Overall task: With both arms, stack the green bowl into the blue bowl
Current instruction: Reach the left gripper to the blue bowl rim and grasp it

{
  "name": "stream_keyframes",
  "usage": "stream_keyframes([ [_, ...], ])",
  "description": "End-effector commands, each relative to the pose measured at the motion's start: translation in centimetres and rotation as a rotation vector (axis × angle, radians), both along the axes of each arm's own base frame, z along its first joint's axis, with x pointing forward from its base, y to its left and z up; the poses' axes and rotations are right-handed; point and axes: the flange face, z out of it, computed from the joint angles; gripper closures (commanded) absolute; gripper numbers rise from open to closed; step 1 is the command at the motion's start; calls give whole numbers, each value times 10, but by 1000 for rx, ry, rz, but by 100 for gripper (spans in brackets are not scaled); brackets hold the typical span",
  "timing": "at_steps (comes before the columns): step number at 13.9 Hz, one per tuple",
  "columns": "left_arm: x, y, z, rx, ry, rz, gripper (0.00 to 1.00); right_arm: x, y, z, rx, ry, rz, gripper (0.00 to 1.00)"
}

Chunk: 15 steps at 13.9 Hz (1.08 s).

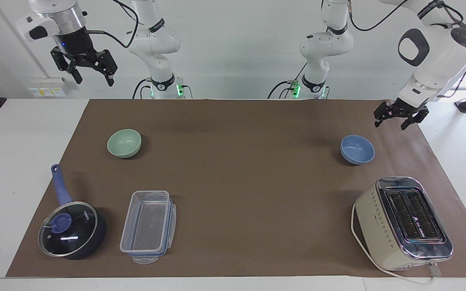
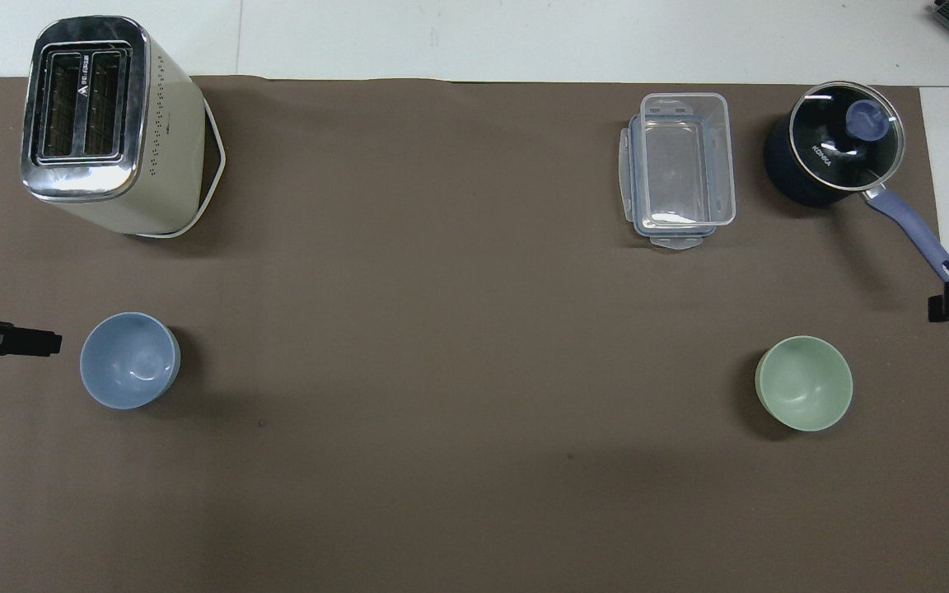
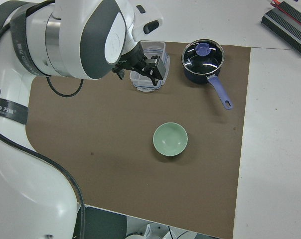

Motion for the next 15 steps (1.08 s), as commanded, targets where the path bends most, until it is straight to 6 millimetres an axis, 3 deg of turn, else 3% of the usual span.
stream_keyframes([
  [1,-15,4,-30,-5,-24,-12,0,-2,-4,-3,2,-7,13,0],
  [3,-23,15,-57,-5,-17,-7,0,-3,-4,-2,2,-9,14,0],
  [6,-30,16,-101,-6,2,-3,0,-3,-5,-2,2,-9,12,0],
  [13,-32,18,-130,-67,18,58,0,-4,-4,-1,2,-11,14,0],
  [15,-30,22,-129,-102,-6,103,9,-4,-5,-1,2,-11,12,0],
])
